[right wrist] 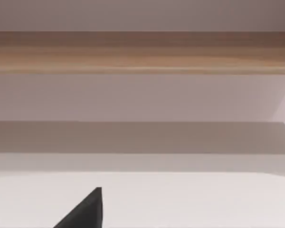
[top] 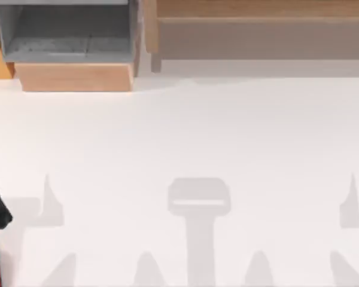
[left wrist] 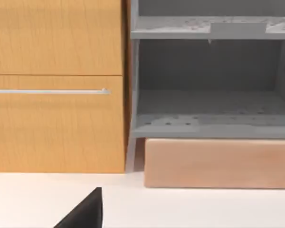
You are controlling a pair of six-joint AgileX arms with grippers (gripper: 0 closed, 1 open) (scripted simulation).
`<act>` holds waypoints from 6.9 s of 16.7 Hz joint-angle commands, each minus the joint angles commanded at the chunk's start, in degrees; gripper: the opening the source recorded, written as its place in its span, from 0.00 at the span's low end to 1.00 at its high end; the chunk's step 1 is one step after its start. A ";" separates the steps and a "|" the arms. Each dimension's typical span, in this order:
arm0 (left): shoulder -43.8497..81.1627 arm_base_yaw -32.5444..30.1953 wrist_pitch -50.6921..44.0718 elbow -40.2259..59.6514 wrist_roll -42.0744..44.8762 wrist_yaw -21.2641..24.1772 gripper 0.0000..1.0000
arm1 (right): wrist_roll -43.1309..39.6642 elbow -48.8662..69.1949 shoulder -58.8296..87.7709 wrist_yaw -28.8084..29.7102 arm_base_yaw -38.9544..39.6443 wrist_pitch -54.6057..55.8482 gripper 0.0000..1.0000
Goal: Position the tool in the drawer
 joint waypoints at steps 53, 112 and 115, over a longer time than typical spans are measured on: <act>133.74 22.54 63.86 69.59 90.74 25.23 0.85 | 0.00 0.00 0.00 0.00 0.00 0.00 1.00; 116.65 38.95 86.30 27.82 91.40 41.42 0.00 | 0.00 0.00 0.00 0.00 0.00 0.00 1.00; 116.65 38.95 86.30 27.82 91.40 41.42 0.08 | 0.00 0.00 0.00 0.00 0.00 0.00 1.00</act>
